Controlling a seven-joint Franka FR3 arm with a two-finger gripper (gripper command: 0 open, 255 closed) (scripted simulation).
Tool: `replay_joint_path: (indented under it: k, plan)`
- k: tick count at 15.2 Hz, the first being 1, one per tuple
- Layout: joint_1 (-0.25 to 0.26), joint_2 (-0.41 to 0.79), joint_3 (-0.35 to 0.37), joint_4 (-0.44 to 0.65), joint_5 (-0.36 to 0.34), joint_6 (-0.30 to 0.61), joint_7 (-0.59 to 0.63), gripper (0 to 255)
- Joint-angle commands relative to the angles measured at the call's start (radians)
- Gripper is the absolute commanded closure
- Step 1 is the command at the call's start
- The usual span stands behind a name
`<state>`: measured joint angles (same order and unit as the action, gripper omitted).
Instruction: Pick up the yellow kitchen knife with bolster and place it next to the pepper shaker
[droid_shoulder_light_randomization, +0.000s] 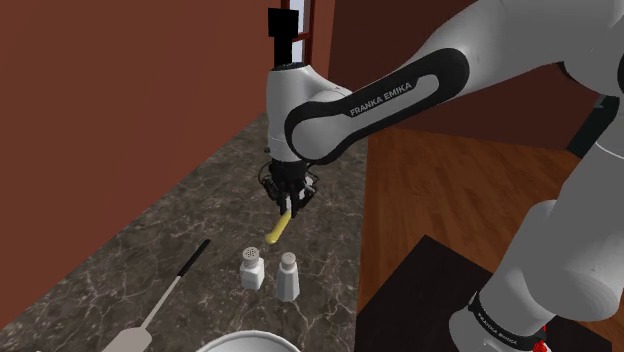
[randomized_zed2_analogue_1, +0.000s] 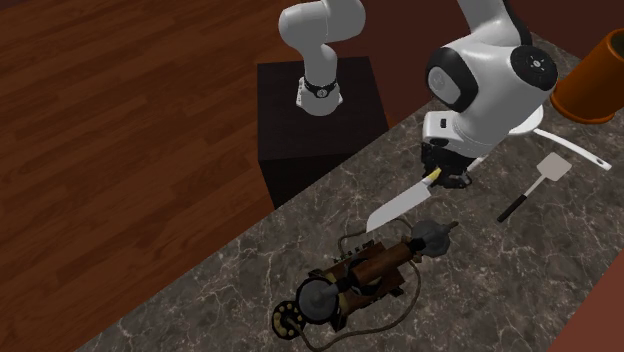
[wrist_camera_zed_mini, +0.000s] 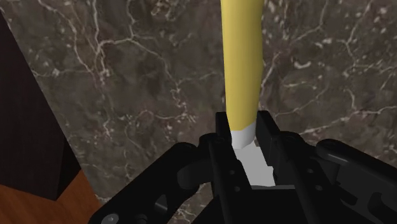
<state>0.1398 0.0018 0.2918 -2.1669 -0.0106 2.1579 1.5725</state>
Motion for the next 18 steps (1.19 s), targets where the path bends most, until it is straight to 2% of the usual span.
replay_joint_path:
  k: [1, 7, 15, 16, 18]
  plan:
    - [0.001, 0.017, 0.001, -0.013, -0.006, 0.030, 0.006, 255]
    - [0.002, 0.061, 0.001, -0.048, -0.024, 0.106, 0.019, 255]
    - [0.002, 0.061, 0.001, -0.048, -0.024, 0.106, 0.019, 255]
    - [0.002, 0.061, 0.001, -0.048, -0.024, 0.106, 0.019, 0]
    - [0.002, 0.061, 0.001, -0.048, -0.024, 0.106, 0.019, 0]
